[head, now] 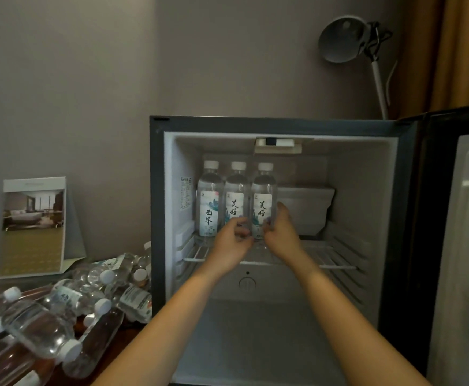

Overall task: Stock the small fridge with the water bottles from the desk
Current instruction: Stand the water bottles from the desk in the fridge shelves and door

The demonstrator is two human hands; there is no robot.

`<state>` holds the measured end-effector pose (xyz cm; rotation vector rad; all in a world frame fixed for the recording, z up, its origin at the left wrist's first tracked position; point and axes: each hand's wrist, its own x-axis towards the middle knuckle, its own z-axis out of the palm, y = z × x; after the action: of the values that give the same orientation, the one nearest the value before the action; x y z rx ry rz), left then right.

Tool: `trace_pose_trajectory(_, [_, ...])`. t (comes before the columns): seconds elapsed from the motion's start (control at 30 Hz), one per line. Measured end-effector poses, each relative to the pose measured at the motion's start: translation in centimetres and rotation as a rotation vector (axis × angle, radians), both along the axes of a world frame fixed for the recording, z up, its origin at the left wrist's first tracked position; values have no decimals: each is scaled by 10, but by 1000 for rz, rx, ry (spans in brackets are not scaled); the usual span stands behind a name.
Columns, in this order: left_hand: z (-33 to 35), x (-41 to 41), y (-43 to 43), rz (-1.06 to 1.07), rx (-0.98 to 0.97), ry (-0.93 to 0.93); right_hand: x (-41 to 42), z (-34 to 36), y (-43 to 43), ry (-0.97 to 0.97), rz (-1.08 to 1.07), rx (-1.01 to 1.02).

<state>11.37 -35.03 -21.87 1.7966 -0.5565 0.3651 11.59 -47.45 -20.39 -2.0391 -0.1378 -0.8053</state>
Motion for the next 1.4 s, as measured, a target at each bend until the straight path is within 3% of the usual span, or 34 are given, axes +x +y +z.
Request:
trace_pose_trajectory(0.1, [-2,-17,10,7,-140,-64,-14,-7,13,-171,-154,1])
trace_pose_trajectory(0.2, [-13,-38,29,24,-204,-181,-34,-10,38,-240,-95,48])
trace_pose_trajectory(0.3, [-28,-55,63,117,-258,-303,-55,-14,70,-153,139,150])
trace_pose_trajectory(0.43, [-56,-64,125,326,-260,-351,-74,-39,118,102,469,264])
trace_pose_trajectory(0.63, [-118,-52,221,620,9,-78,-70,-109,194,410,608,58])
trace_pose_trajectory(0.87, [-176,-54,301,927,543,321,-39,-164,249,598,593,-150])
trace_pose_trajectory(1.07, [-188,-59,334,916,962,473,-27,-194,283,742,603,-111])
trace_pose_trajectory(1.2, [-186,-64,347,857,930,651,-30,-204,301,835,633,-36])
trace_pose_trajectory(1.4, [-191,-78,363,762,585,776,-39,-207,311,928,691,44])
